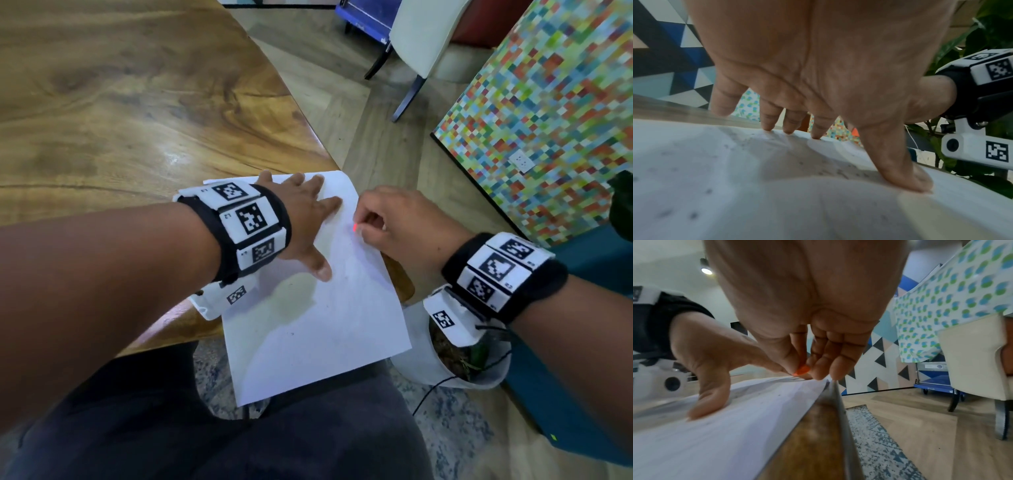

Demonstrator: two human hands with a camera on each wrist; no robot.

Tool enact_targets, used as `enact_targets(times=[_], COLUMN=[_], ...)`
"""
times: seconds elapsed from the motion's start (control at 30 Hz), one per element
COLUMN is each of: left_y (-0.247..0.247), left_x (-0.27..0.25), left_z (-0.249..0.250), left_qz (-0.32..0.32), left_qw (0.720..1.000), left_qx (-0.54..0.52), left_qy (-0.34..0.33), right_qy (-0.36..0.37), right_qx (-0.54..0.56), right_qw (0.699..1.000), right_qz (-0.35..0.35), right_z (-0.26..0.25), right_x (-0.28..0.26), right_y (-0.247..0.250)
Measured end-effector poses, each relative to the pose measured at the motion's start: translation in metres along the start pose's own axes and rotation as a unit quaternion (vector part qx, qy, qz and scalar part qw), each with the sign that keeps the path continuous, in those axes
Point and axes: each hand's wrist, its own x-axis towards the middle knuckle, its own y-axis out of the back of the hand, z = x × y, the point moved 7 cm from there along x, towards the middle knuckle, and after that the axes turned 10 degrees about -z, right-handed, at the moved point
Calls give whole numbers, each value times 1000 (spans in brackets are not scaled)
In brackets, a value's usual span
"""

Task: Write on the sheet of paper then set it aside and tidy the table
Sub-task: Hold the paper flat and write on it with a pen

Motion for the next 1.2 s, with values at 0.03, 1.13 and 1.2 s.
enact_targets(times=[0.03, 1.13, 1.2], left_y=[1, -9, -10], left_x=[0, 10, 11], left_z=[-2, 7, 7], left_qz=[-5, -59, -59], left_qw=[1000, 998, 998], left_qx=[-3, 4, 7], left_qy=[3, -22, -23], right_qy=[-7, -12, 18], right_qx=[-3, -145, -136], right_qw=[1000, 988, 988], right_qz=[4, -50, -71], right_z=[3, 1, -6], right_x=[5, 19, 7], right_y=[2, -2, -9])
